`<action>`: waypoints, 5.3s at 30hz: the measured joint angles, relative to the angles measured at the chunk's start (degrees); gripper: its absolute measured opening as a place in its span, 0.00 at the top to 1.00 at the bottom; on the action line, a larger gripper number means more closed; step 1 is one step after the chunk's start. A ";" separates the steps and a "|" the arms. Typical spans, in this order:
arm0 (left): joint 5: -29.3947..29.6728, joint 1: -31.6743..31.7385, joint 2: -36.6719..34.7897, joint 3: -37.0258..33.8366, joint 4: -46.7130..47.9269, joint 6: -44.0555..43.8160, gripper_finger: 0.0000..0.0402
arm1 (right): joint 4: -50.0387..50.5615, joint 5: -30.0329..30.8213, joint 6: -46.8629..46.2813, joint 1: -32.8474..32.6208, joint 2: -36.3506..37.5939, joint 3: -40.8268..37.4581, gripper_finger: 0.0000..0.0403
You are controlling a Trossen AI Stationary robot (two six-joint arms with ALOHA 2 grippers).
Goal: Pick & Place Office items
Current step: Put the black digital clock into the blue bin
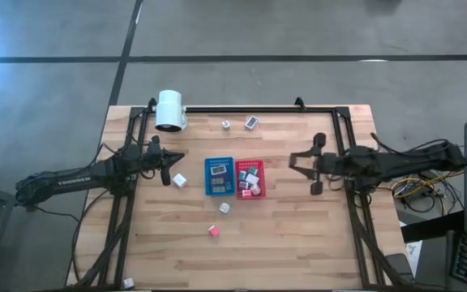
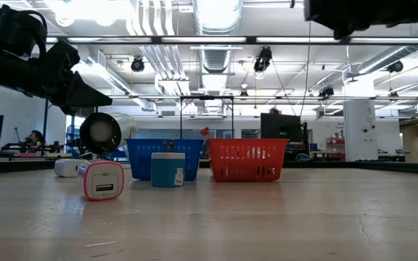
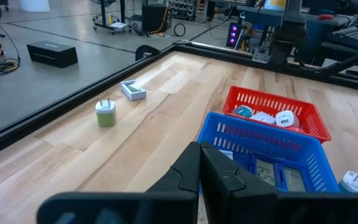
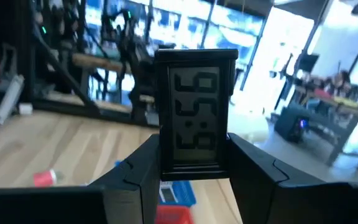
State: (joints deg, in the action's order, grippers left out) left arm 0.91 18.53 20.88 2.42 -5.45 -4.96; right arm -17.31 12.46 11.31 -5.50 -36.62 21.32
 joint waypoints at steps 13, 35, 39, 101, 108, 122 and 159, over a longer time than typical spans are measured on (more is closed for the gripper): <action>0.00 0.01 0.00 0.00 -0.01 0.12 0.97 | -15.90 1.20 -0.74 0.31 14.71 -16.58 0.65; 0.00 0.00 0.00 0.00 -0.03 0.22 0.97 | -15.60 1.05 -3.72 0.31 17.29 -19.64 0.65; 0.01 0.00 0.00 0.00 -0.03 0.23 0.97 | -15.60 1.10 -4.84 0.31 17.29 -19.63 0.65; -14.65 -10.76 31.10 30.11 -15.92 10.88 0.28 | -17.76 -15.51 -4.44 8.29 -43.11 22.49 0.65; -14.36 -10.93 42.07 38.51 -17.02 11.26 0.26 | -18.71 -15.49 -4.44 8.43 -43.17 22.49 0.65; -14.38 -10.93 56.94 49.49 -17.71 13.76 0.20 | -18.76 -15.36 -3.84 8.59 -43.39 23.59 0.65; -19.21 -10.93 57.48 51.22 -18.01 13.25 0.63 | -18.50 -15.60 -2.80 8.77 -43.37 23.65 0.50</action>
State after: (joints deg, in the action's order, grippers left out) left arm -18.31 7.60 78.37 53.63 -23.45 8.30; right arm -35.81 -3.14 8.51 3.27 -79.99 44.97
